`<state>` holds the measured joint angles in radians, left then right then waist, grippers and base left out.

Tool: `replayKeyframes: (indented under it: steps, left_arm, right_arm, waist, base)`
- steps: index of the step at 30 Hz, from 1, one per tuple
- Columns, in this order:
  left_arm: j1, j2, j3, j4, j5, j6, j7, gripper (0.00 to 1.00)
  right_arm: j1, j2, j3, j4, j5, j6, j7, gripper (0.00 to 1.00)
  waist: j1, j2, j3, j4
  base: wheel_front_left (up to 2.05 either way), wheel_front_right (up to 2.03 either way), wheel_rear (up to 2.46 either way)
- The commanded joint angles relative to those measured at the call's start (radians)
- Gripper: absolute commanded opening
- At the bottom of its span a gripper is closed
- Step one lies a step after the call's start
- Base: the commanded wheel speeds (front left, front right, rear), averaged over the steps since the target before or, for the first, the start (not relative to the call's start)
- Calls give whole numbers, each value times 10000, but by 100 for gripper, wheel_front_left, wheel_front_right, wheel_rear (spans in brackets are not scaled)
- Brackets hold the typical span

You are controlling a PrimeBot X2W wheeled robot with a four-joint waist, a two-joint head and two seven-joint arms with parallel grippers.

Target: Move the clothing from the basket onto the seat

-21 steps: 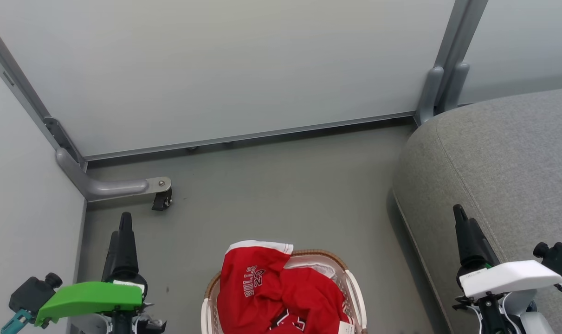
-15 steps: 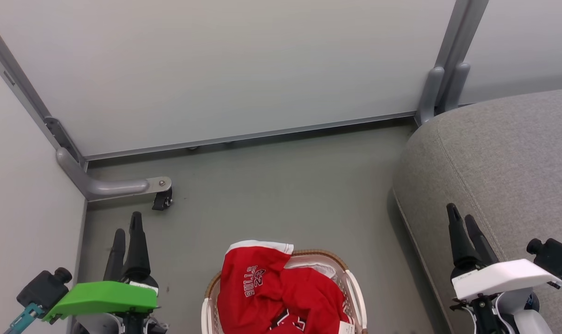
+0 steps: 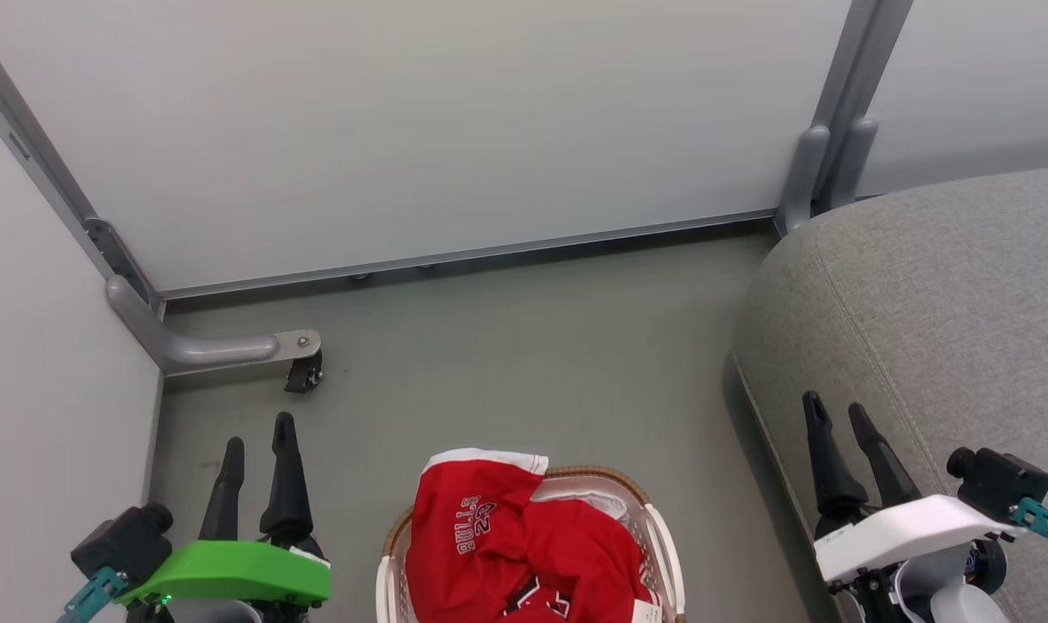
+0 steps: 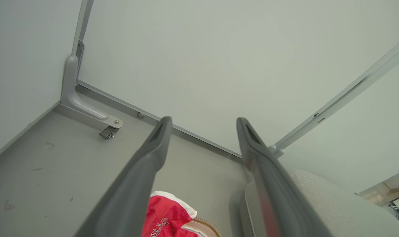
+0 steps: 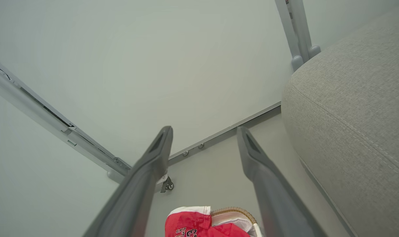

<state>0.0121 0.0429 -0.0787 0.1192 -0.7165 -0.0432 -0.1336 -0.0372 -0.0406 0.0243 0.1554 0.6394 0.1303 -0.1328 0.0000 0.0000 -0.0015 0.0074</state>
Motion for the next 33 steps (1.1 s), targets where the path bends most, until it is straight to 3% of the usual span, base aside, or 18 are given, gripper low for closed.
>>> replayKeyframes:
  steps: [1, 12, 33]
  left_arm:
    - [76, 69, -38, -65, 324, 68, -96, 100]
    - [286, 78, -305, 115, 1803, 138, -375, 100]
    - [571, 89, -622, 723, 3327, 313, -831, 100]
  right_arm:
    - [46, -66, 62, -27, -253, 5, -105, 100]
    - [138, -81, 434, 221, -1288, 5, -383, 100]
    - [261, -99, 597, 418, -3249, 5, -839, 100]
  waist:
    - [0, 0, -2, 6]
    - [0, 0, -15, 17]
    - [0, 0, -62, 78]
  base:
    - [0, 0, 0]
    - [0, 0, 0]
    - [0, 0, 0]
